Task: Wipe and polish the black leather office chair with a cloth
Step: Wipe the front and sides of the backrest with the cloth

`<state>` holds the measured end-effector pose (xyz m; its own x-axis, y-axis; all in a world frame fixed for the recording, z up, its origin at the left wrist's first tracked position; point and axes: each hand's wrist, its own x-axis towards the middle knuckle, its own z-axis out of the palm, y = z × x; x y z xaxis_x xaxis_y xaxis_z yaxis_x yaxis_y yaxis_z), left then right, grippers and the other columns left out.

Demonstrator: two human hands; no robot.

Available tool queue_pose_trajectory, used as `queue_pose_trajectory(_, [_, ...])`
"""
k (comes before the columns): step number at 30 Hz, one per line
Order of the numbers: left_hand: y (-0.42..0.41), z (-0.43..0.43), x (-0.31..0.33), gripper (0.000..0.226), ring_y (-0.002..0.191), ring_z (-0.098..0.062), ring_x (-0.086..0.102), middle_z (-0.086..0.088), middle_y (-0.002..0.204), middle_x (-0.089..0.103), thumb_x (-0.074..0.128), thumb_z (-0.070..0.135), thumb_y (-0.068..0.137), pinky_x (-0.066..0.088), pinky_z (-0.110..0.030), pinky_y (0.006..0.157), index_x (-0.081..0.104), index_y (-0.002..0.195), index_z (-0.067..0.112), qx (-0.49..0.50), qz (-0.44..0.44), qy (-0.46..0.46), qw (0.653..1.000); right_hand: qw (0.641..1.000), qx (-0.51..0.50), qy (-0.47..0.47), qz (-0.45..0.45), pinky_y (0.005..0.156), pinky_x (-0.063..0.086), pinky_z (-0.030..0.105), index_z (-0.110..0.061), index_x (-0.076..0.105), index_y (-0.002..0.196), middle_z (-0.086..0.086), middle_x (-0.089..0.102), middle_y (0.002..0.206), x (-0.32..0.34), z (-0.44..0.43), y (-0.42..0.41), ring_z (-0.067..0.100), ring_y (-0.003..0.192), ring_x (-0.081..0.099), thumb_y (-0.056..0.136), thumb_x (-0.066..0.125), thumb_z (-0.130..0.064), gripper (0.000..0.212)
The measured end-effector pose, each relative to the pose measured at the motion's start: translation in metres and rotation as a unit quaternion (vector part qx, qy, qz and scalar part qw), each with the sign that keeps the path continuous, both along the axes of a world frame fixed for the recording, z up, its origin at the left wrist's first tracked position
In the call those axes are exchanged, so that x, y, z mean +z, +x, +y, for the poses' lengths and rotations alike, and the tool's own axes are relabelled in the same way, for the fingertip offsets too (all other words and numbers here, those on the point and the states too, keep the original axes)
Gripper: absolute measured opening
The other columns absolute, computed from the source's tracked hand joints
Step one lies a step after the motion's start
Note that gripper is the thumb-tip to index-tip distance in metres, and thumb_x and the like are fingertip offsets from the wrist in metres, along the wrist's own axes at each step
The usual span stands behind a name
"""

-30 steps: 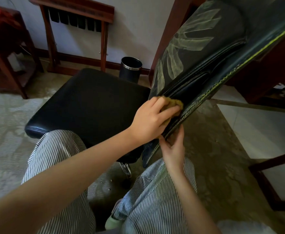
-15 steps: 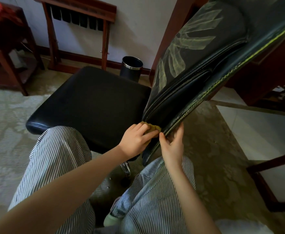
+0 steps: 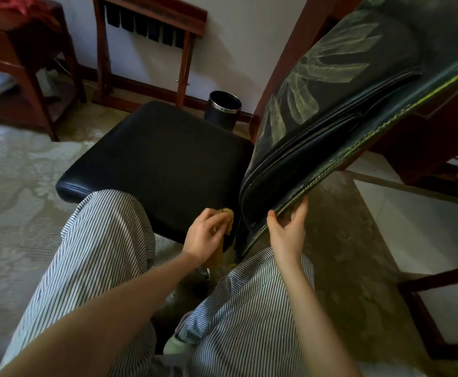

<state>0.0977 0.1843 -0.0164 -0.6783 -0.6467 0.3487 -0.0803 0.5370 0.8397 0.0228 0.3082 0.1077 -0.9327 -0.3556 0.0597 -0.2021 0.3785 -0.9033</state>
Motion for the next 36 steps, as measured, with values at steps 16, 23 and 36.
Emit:
queue_pose_trajectory(16, [-0.031,0.017,0.019,0.017,0.098,-0.001,0.051,0.008,0.106,0.05,0.07,0.003,0.079,0.045,-0.013,0.086,0.07,0.094,0.011,0.012,0.113,0.039,0.993,1.0,-0.013,-0.003,0.003,0.063,0.037,-0.006,-0.022,0.014,0.149,0.007,0.04,0.145,-0.007,-0.003,-0.006,-0.004,0.105,0.036,0.089,0.059,-0.006,0.077])
queue_pose_trajectory(23, [-0.03,0.02,0.007,0.016,0.096,0.011,0.053,0.016,0.102,0.053,0.073,0.006,0.078,0.041,-0.005,0.084,0.074,0.091,0.015,-0.022,0.077,0.103,0.991,0.999,-0.019,0.016,0.027,0.064,0.036,-0.006,-0.02,0.013,0.15,0.006,0.044,0.141,-0.011,-0.004,-0.008,-0.017,0.095,0.035,0.089,0.059,-0.006,0.078])
queue_pose_trajectory(36, [-0.042,0.036,0.036,0.028,0.096,-0.016,0.052,-0.005,0.112,0.054,0.053,0.027,0.091,0.043,-0.022,0.081,0.065,0.116,0.022,-0.004,0.103,-0.072,0.992,0.999,-0.003,0.011,0.033,0.067,0.04,-0.001,-0.021,0.013,0.149,0.005,0.047,0.138,-0.01,-0.005,-0.009,-0.014,0.088,0.053,0.089,0.059,-0.006,0.077])
